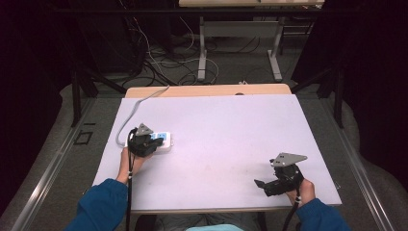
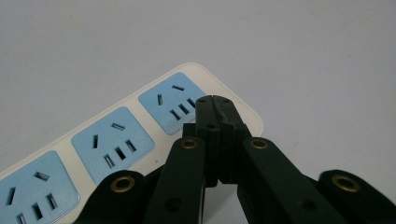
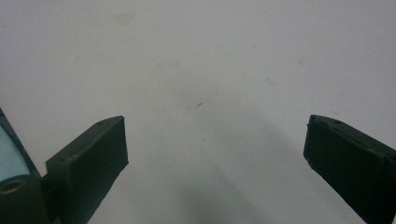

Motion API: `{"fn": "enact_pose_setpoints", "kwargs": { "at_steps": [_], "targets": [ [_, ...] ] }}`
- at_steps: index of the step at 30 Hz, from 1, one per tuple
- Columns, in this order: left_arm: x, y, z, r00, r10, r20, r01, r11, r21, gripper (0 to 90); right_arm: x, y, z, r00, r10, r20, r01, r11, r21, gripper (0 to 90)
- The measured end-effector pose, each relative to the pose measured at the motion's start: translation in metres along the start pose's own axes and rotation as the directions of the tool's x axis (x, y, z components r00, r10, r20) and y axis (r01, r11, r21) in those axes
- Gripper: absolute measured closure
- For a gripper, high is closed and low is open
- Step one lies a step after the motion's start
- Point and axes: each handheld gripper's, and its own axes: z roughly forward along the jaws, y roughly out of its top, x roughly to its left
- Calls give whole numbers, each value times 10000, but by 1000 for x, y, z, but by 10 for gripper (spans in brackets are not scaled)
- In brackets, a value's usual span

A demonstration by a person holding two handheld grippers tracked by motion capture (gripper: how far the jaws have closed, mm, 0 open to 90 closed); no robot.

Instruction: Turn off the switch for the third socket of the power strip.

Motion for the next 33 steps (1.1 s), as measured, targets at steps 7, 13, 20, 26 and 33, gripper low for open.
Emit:
{"fn": "enact_pose_setpoints", "kwargs": {
  "at_steps": [7, 13, 20, 26, 33],
  "targets": [
    [0, 0, 0, 10000, 23, 10, -23, 10000, -15, 900, 0, 0, 0, 10000, 24, -14, -24, 10000, 4, 59],
    [0, 0, 0, 10000, 22, 19, -22, 10000, -15, 900, -1, 0, -1, 10000, -10, -96, 11, 10000, 99, 59],
    [0, 0, 0, 10000, 29, 3, -29, 10000, -17, 900, -1, 0, -1, 9999, -15, -126, 17, 10000, 94, 59],
    [-1, 0, 0, 10000, 80, -60, -79, 9999, 62, 900, 0, 0, 0, 10000, 25, -91, -25, 10000, -37, 59],
    [-2, 0, 0, 9999, 129, -87, -128, 9999, 45, 900, 0, 0, 0, 9999, -13, -113, 13, 10000, -4, 59]
  ]
}}
